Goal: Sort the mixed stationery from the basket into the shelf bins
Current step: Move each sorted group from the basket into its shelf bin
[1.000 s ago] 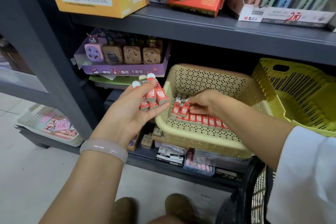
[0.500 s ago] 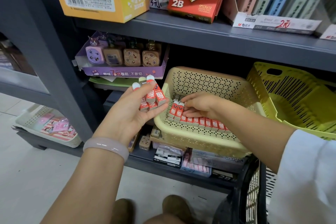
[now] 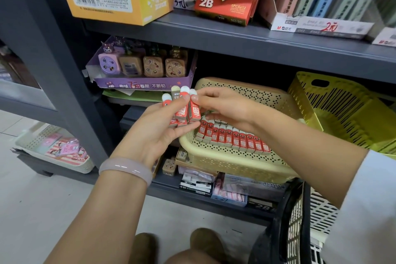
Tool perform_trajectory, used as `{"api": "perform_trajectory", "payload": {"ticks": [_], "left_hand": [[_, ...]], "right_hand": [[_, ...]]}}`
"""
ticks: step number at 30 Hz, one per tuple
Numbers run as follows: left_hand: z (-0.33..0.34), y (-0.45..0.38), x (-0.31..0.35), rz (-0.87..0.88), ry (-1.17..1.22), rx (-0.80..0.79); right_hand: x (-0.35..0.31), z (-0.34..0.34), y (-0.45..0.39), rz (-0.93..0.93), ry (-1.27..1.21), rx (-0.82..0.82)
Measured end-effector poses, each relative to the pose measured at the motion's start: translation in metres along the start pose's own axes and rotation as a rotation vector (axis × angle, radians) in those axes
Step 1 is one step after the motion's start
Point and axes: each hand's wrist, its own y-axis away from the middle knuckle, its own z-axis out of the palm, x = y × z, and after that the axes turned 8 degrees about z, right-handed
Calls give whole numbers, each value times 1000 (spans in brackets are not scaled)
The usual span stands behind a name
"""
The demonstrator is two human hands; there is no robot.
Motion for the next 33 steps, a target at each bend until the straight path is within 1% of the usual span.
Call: {"api": "perform_trajectory", "payload": {"ticks": [4,6,8,9,10,12,14,15,17,19,25,27,29,31,33], "left_hand": [[3,-1,0,18,-30,6],[4,-2,0,24,-20,23],[2,-3,0,12,25,69],[1,-3,0,0,50,95],[0,-3,1,-8,69,116],[-2,-3,1,-8,77,129],[-3,-4,1,-3,68,130],[-3,-5,1,-3,63,133],[-2,-5,0,-2,56,137],[-2,-5,0,-2,53,143],[0,-4,0,-5,57,140],[1,-4,0,-11,66,129],[3,-3,0,-26,77,109],[4,-2,-1,-42,85,77],[6,0,-1,-49,73,33]], "right_hand": [[2,3,0,-79,-83,-4],[2,4,-1,-120,-194,-1],[3,-2,-4,-117,-342,76],[5,-8,-6,-91,-390,147],[9,-15,-7,-40,-387,225],[21,-27,-8,149,-216,346],[35,-33,-10,349,-13,383],[41,-33,-11,410,21,389],[49,-31,-15,460,-2,390],[52,-29,-20,472,-49,380],[51,-24,-19,453,-55,361],[47,-26,-14,395,-31,377],[39,-27,-9,272,-50,361],[27,-22,-4,151,-133,240],[15,-13,-1,91,-145,76]]}}
